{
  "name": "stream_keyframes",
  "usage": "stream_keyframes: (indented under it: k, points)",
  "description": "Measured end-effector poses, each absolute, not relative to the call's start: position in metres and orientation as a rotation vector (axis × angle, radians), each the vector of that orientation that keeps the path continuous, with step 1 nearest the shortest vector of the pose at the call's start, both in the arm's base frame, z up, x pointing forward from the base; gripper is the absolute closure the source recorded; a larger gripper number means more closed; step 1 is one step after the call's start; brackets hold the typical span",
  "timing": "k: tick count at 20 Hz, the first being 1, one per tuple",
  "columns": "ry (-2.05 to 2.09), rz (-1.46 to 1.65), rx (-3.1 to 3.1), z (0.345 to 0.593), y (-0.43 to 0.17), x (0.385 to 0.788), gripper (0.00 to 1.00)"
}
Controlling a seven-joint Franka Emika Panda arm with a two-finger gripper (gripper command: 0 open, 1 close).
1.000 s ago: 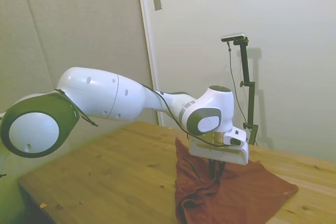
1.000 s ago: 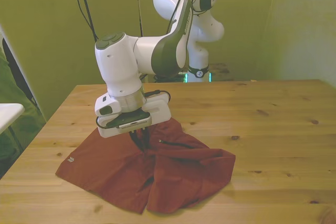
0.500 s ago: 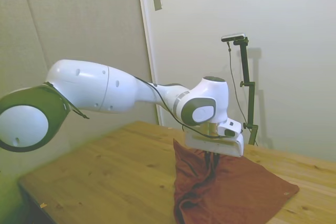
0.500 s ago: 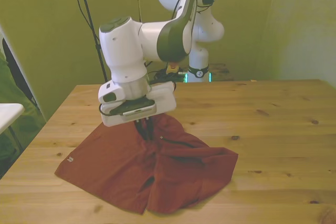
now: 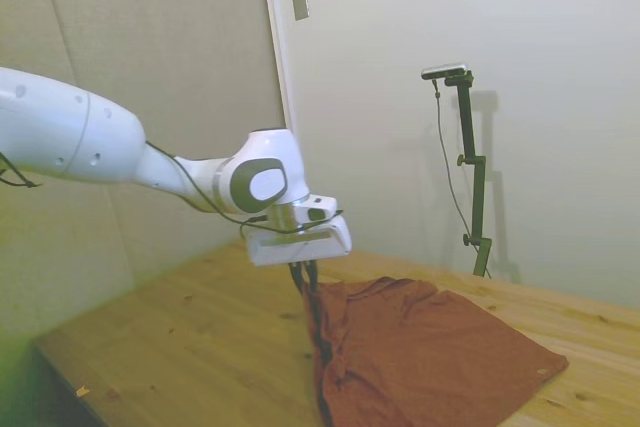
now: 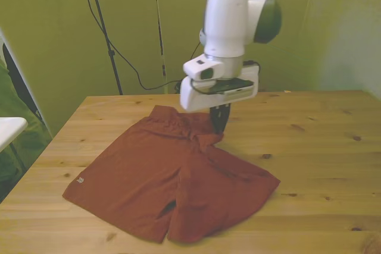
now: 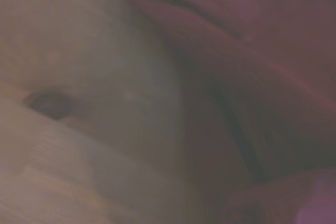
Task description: Unfold the shorts
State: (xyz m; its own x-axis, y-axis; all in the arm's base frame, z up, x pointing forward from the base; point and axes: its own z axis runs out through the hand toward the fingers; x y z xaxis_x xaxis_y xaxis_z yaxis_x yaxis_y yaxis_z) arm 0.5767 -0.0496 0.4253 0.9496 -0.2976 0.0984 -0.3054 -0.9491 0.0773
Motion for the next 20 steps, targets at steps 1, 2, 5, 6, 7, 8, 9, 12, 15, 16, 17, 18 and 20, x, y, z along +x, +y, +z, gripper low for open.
stream_keyframes:
  k: [1,2,5,6,7,8,9,12,15,16,17,18,20]
  points:
    - [-0.43,0.129,3.006,0.421,-0.034,0.563,1.0]
    - [-0.398,0.128,3.001,0.417,-0.022,0.55,1.0]
    - [-0.334,0.116,2.995,0.406,0.002,0.516,1.0]
    - [-0.322,0.118,2.996,0.405,0.007,0.509,1.0]
    - [-0.315,0.12,2.997,0.403,0.01,0.503,1.0]
    - [-0.309,0.122,2.997,0.402,0.013,0.499,1.0]
    - [-0.304,0.122,2.998,0.401,0.016,0.496,0.0]
    - [-0.307,0.125,2.998,0.398,0.02,0.493,0.0]
    - [-0.312,0.128,2.997,0.399,0.021,0.492,0.0]
    - [-0.314,0.129,2.997,0.399,0.022,0.491,0.0]
    - [-0.315,0.13,2.996,0.399,0.023,0.49,0.0]
    - [-0.317,0.131,2.996,0.4,0.025,0.488,0.0]
    - [-0.318,0.14,2.994,0.402,0.03,0.484,0.0]
